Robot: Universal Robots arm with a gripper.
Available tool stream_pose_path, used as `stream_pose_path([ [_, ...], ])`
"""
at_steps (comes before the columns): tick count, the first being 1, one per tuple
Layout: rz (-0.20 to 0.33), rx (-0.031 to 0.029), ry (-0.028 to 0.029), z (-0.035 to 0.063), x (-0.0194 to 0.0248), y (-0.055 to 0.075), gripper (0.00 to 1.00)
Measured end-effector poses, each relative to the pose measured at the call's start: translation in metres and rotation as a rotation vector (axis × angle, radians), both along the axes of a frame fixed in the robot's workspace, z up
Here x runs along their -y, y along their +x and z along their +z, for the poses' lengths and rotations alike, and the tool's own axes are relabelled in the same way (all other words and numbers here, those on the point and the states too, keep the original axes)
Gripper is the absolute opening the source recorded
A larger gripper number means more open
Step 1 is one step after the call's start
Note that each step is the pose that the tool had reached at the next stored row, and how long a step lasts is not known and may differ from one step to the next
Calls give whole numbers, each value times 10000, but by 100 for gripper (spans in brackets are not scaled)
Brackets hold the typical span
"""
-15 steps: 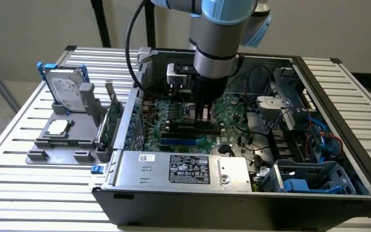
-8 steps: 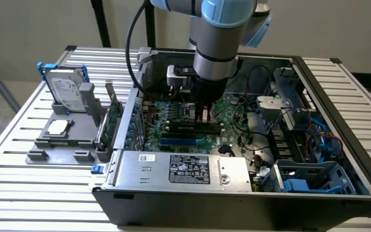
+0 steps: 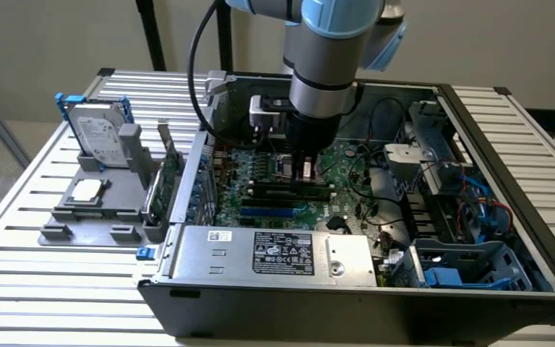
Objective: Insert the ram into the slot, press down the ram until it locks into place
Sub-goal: 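Insert the ram into the slot, then press down the ram until it locks into place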
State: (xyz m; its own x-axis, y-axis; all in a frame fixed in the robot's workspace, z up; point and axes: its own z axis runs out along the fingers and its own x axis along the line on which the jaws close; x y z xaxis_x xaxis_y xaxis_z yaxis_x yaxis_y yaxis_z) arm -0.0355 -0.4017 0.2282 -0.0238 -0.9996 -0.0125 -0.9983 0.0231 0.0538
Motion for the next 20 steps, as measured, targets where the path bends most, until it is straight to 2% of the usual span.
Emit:
stream_pose_path([
  [6, 1, 0, 0, 217, 0, -3, 21],
  [7, 1, 0, 0, 237, 0, -3, 19],
  [8, 1, -2, 3, 241, 0, -4, 12],
  [10, 0, -5, 5, 241, 0, -4, 11],
  [20, 1, -6, 4, 241, 0, -4, 11],
])
